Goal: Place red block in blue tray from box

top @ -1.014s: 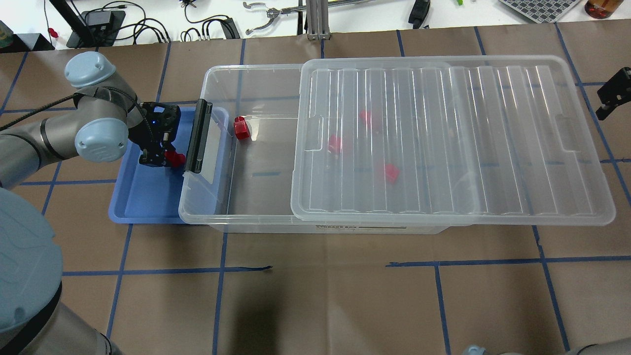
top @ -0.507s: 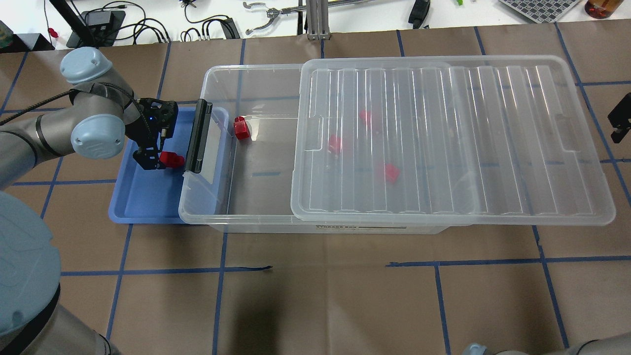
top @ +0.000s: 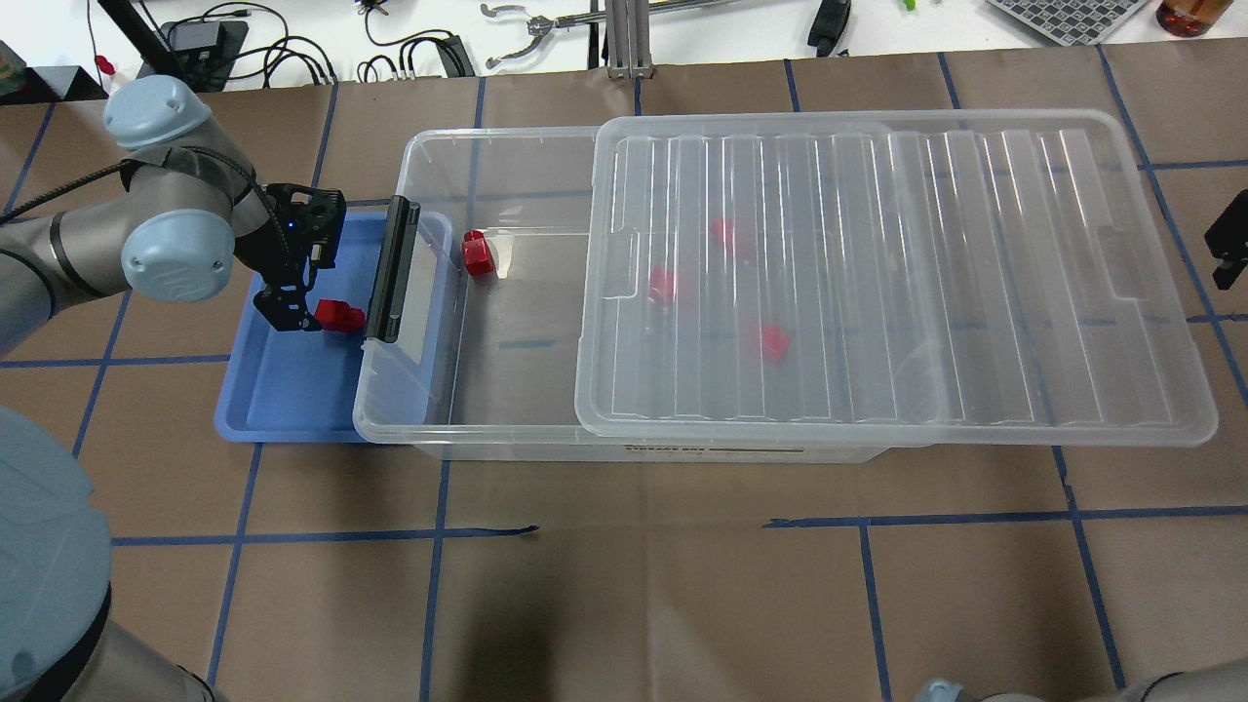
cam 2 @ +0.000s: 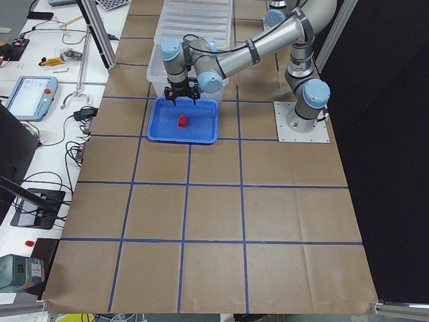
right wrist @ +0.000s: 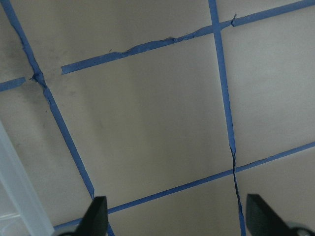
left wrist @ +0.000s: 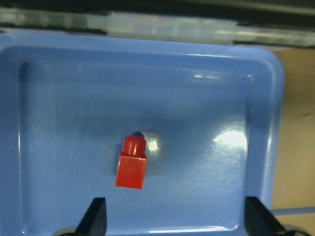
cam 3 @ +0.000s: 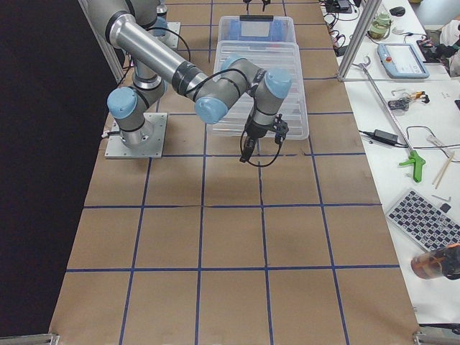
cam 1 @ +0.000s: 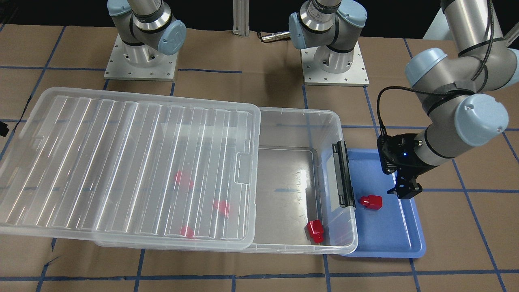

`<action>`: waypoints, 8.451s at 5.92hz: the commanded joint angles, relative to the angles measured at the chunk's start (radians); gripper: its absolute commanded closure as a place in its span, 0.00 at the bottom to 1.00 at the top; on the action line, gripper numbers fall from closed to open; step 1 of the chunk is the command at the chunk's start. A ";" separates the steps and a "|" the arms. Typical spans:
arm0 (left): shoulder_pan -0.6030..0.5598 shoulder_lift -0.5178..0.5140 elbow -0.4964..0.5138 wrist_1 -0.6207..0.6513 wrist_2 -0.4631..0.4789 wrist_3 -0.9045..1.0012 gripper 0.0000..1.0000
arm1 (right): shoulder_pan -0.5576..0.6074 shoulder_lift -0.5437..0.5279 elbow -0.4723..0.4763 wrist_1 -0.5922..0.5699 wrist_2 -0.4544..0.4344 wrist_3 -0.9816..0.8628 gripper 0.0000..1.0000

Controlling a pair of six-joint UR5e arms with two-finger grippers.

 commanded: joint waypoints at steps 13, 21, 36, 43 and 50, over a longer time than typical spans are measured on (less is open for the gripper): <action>-0.266 0.259 0.105 -0.228 0.011 -1.812 0.02 | 0.070 -0.046 0.075 0.003 0.151 0.014 0.00; -0.265 0.297 0.065 -0.224 0.011 -1.895 0.02 | 0.144 -0.052 0.077 0.022 0.190 0.076 0.00; -0.257 0.297 0.067 -0.224 0.008 -1.895 0.02 | 0.288 -0.098 0.133 0.026 0.249 0.245 0.00; -0.254 0.297 0.067 -0.224 0.008 -1.895 0.02 | 0.356 -0.126 -0.056 0.141 0.249 0.307 0.00; -0.254 0.299 0.067 -0.224 0.008 -1.895 0.02 | 0.603 -0.155 -0.207 0.261 0.232 0.465 0.00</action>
